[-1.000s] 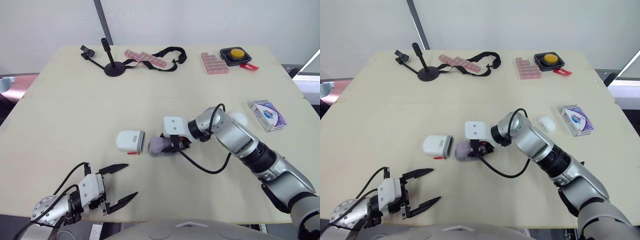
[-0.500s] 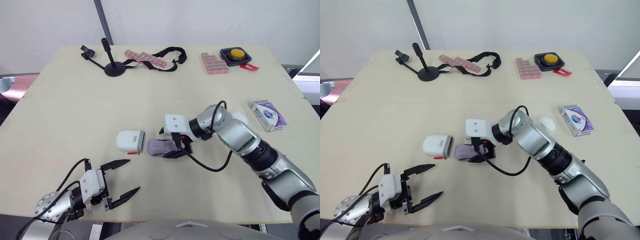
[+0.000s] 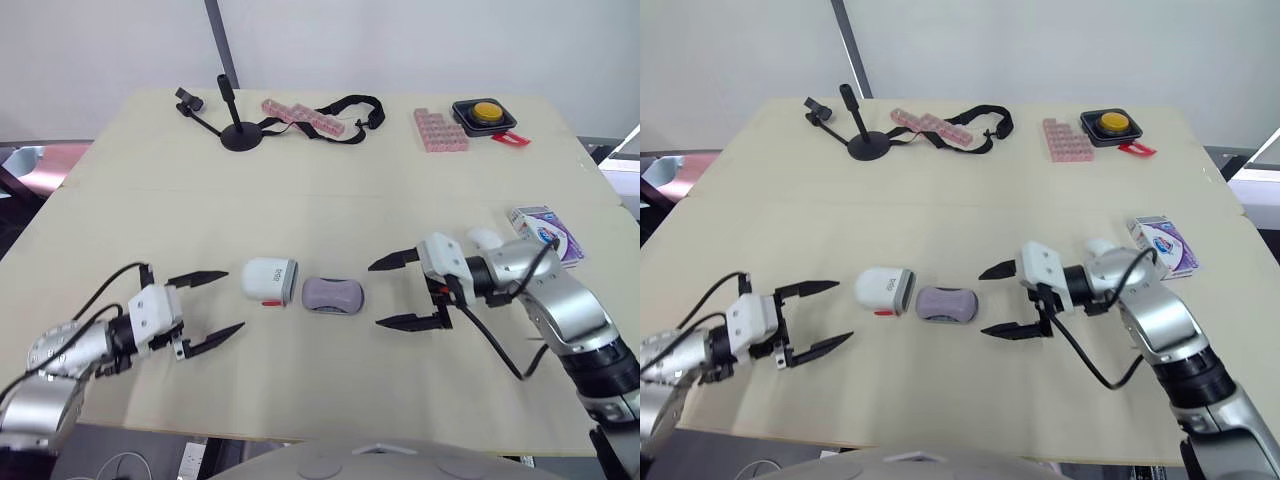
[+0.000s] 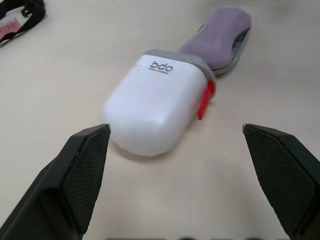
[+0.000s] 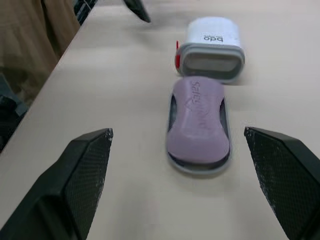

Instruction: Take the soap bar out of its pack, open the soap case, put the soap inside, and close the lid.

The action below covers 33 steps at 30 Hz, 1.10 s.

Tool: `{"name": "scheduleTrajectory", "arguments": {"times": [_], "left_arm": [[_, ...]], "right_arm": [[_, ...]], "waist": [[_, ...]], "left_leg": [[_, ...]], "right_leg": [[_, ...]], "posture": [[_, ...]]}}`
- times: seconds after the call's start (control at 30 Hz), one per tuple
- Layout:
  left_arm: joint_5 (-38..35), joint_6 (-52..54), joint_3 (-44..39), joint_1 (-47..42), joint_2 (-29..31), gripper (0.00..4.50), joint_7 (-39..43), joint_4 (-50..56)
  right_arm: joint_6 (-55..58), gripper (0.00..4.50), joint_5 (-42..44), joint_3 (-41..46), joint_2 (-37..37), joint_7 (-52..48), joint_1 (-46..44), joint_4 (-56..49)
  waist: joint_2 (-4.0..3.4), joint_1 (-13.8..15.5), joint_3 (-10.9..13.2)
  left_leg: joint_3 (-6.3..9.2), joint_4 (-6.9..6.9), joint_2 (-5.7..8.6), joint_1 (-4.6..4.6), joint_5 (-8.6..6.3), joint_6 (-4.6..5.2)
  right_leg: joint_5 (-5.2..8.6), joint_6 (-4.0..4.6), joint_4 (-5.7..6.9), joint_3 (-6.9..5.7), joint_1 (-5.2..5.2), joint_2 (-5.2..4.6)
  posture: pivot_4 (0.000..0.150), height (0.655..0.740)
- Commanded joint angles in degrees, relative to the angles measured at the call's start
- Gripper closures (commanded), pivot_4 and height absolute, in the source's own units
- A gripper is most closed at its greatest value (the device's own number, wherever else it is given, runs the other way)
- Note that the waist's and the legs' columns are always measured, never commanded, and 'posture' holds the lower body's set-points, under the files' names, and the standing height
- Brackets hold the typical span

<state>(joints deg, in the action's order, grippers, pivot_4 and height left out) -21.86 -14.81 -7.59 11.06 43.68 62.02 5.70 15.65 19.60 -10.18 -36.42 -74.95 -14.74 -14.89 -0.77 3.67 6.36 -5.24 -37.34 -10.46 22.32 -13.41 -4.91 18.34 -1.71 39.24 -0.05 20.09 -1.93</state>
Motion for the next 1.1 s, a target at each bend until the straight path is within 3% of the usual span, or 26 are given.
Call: {"name": "scheduleTrajectory", "arguments": {"times": [0.03,0.23,0.6,1.1], "left_arm": [[1.9,3.5,2.9,-5.9,2.7,0.0,3.1,-1.5],[2.8,10.3,7.6,-19.1,4.8,0.0,8.4,-5.4],[7.6,13.4,17.5,-34.8,3.9,0.0,21.3,-15.8],[11.8,7.1,21.6,-37.4,-0.8,0.0,23.0,-20.8]], "right_arm": [[-6.7,0.02,1.9,4.3,0.4,0.3,1.8,1.7],[-12.3,0.02,1.6,5.3,0.0,0.5,5.5,3.9],[-12.4,0.02,1.5,5.7,-1.2,3.3,7.2,3.4],[-12.0,0.02,1.5,5.6,-2.7,5.8,9.0,2.6]], "waist": [[0.02,-0.4,0.0],[0.02,-0.5,0.0],[0.02,0.0,0.0],[0.02,0.8,0.0]], "left_leg": [[-0.01,0.0,0.04,0.01,0.0,0.0],[-0.01,0.0,0.09,0.04,0.01,0.0],[0.0,0.0,0.11,0.1,0.01,0.01],[0.01,-0.01,0.09,0.22,0.01,0.02]], "right_leg": [[0.0,0.0,0.01,0.01,0.01,0.02],[0.01,0.03,0.02,0.02,0.04,0.12],[0.0,0.03,0.04,-0.01,0.04,0.12],[0.0,0.03,0.08,-0.15,0.01,0.1]], "posture": [[0.15,0.7343],[0.15,0.7343],[0.15,0.7343],[0.15,0.7343]]}}
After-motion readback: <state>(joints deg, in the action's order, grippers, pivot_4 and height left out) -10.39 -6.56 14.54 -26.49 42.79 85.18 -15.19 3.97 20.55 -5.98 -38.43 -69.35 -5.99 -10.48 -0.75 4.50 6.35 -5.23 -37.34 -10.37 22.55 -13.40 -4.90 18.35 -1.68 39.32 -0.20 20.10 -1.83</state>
